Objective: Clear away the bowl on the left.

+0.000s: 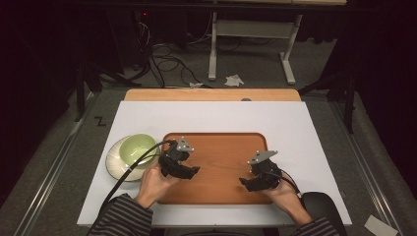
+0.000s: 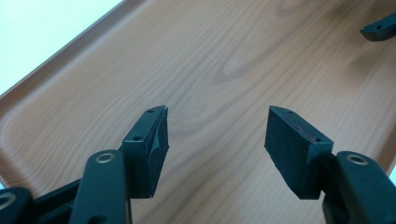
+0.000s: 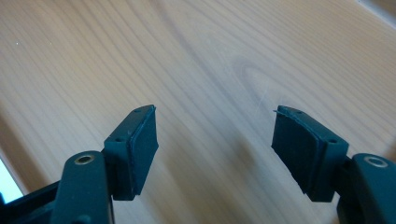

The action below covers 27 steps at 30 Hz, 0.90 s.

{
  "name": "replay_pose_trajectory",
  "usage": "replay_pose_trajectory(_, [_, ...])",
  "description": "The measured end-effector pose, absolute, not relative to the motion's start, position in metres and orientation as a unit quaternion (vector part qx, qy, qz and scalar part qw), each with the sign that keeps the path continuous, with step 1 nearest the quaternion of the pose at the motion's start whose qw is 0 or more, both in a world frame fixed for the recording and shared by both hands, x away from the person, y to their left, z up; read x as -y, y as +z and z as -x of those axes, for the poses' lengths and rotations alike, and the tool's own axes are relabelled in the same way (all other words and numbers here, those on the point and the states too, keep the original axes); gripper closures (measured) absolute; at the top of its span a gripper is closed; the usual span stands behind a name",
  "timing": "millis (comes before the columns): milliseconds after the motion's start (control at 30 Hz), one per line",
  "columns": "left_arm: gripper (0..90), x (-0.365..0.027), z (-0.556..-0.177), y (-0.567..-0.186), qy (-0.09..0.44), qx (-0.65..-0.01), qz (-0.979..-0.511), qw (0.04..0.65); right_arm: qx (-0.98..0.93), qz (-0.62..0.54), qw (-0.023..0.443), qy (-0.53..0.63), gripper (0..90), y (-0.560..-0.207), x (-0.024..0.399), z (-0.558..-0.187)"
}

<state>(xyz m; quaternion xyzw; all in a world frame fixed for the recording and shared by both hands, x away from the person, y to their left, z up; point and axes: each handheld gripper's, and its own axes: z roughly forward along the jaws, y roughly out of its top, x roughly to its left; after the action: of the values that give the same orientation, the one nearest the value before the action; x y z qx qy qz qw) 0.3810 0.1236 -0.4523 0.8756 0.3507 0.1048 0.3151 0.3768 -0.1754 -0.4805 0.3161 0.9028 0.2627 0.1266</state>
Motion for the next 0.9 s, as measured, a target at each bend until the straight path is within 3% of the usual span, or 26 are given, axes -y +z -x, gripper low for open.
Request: replay_pose_trajectory(900, [38.8, -0.137, -0.381, -0.442, 0.118, -0.363, -0.864, 0.328, -0.904, -0.314, 0.126, 0.260, 32.9, -0.480, 0.175, -0.376])
